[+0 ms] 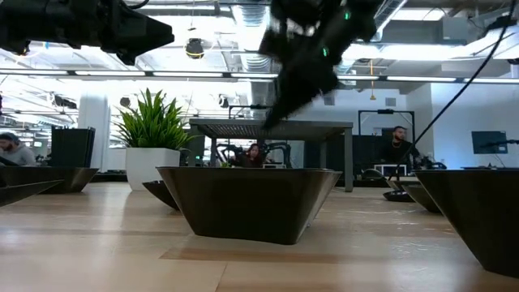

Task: Pick & Place Mini shaped plates
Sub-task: Put the black distorted square plate on the shelf

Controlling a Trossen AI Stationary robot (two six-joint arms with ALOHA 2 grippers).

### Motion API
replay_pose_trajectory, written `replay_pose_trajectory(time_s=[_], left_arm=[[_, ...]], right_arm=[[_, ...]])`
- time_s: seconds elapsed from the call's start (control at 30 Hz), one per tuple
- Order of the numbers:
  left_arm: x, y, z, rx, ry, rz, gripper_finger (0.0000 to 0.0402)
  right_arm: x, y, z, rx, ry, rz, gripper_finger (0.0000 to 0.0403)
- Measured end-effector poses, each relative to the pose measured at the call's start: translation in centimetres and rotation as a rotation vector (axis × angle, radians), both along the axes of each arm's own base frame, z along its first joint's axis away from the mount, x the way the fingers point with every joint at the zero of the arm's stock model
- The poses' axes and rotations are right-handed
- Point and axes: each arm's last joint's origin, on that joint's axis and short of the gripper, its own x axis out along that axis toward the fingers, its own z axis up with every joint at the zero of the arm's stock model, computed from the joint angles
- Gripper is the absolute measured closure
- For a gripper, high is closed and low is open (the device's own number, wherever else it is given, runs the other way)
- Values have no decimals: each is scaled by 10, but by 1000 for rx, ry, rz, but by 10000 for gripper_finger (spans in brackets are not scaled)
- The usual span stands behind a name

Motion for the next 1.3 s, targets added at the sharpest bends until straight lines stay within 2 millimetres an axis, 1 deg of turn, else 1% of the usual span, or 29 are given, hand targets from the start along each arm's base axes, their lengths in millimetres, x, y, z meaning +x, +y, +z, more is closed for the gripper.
replay_pose_trajectory(time_s=[0.07,0.2,0.37,0.4,0.47,0.53,0.6,0.67,0.9,0.93,1.0,1.07,1.13,1.23,1.3], left_arm=[[0,0,0,-9,-1,-1,270],[0,0,0,-12,-4,-1,270],[1,0,0,-12,-2,-1,270],[1,0,-1,-12,0,-1,270],[1,0,-1,-11,3,-1,270],[1,0,-1,-11,3,-4,270],[1,0,-1,-11,5,-5,270],[1,0,-1,-11,4,-4,270],[1,0,-1,-11,4,-4,270],[1,0,-1,-11,4,-4,270],[1,0,-1,-11,5,-4,270],[1,0,-1,-11,5,-4,270],[1,0,-1,-11,5,-4,270],[1,0,-1,-11,5,-4,270],[1,0,-1,-11,5,-4,270]], right_arm=[[9,-1,-15,-14,19,-11,340],[19,-6,-44,-2,114,-37,293],[31,-8,-55,0,146,-47,235],[30,-9,-60,0,171,-49,226],[34,-10,-65,1,178,-53,214],[36,-13,-67,-4,183,-53,212],[37,-16,-68,-15,179,-43,223],[36,-19,-69,-18,193,-41,249],[36,-22,-67,-11,186,-59,386],[35,-22,-66,-11,189,-59,393],[34,-19,-67,-15,202,-49,390],[32,-13,-64,-22,226,-27,388],[30,-6,-60,-22,258,-11,396],[28,7,-47,-23,284,19,398],[28,16,-32,-28,267,39,398]])
